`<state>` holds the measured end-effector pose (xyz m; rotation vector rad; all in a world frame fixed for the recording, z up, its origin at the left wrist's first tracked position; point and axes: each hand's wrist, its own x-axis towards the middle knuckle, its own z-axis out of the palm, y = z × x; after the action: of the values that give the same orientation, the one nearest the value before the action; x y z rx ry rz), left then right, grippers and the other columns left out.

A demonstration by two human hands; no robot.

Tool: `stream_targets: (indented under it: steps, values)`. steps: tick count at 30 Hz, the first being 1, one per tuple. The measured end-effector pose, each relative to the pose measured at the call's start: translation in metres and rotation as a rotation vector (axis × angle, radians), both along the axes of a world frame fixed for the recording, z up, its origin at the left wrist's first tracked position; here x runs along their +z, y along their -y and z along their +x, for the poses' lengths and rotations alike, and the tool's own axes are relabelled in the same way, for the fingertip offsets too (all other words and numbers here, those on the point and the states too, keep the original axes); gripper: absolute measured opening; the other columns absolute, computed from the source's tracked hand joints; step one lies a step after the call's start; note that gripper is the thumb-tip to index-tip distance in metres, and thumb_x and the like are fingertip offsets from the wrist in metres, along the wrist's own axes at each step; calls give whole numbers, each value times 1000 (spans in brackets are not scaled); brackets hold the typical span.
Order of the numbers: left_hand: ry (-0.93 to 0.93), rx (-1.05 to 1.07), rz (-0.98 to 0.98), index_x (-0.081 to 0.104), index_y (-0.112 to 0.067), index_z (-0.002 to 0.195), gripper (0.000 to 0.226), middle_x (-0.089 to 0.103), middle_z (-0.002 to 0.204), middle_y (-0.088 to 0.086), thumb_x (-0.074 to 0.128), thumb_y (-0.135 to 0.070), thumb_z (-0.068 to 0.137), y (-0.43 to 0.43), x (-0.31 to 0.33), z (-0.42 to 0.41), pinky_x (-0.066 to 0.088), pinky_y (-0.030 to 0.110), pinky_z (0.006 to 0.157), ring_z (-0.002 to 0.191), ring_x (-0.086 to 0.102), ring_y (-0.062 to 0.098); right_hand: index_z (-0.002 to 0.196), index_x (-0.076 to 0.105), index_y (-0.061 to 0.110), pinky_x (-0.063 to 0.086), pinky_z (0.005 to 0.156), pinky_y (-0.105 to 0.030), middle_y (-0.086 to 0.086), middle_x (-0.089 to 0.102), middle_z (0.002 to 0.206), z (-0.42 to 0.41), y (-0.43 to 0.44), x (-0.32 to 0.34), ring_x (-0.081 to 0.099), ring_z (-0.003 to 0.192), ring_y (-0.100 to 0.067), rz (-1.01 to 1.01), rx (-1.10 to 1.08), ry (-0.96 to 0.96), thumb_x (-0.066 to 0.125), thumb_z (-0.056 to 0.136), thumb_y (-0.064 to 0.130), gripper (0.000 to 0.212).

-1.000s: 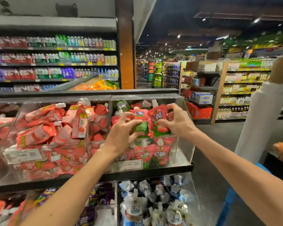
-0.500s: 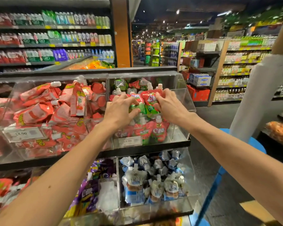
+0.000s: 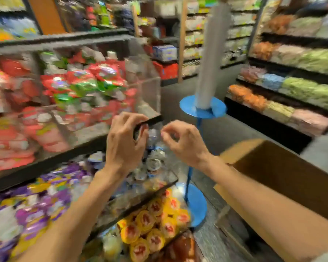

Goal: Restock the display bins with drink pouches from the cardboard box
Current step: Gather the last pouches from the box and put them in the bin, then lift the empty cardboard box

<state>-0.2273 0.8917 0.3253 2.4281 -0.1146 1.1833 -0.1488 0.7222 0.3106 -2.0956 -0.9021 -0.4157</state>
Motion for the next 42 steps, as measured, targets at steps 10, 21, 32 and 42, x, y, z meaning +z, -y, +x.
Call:
stream_targets:
  steps: [10, 21, 32, 42]
  values:
    - [-1186, -396, -969, 57, -9, 122, 37, 58, 87, -2, 73, -17, 89, 307, -196, 53, 53, 38, 69, 75, 56, 16, 103, 74, 12, 41, 80, -21, -4, 72, 106, -32, 324, -170, 62, 96, -16, -191, -643, -730, 61, 94, 13, 16]
    - [-1311, 208, -1199, 9, -20, 155, 111, 23, 158, 16, 82, -46, 75, 558, -307, 132, 37, 51, 113, 145, 26, 36, 154, 25, 11, 23, 120, -48, -13, 25, 160, 162, 637, -285, 18, 149, -32, -782, -823, -750, 67, 91, 16, 76]
    - [-1219, 280, -892, -23, -48, 149, 126, 37, 155, 14, 67, 3, 78, 593, -327, 116, 41, 56, 107, 133, 43, 40, 130, 49, 5, 38, 101, -54, -24, 42, 139, 200, 698, -320, 39, 128, -43, -894, -790, -902, 49, 103, 28, 35]
    - [-1002, 187, -852, 47, -29, 145, 67, 67, 114, -2, 64, -21, 80, 574, -246, 200, 50, 35, 93, 107, 64, 22, 124, 60, 12, 49, 94, -48, -13, 66, 119, 193, 741, -233, 62, 106, -36, -724, -635, -918, 48, 104, 26, 27]
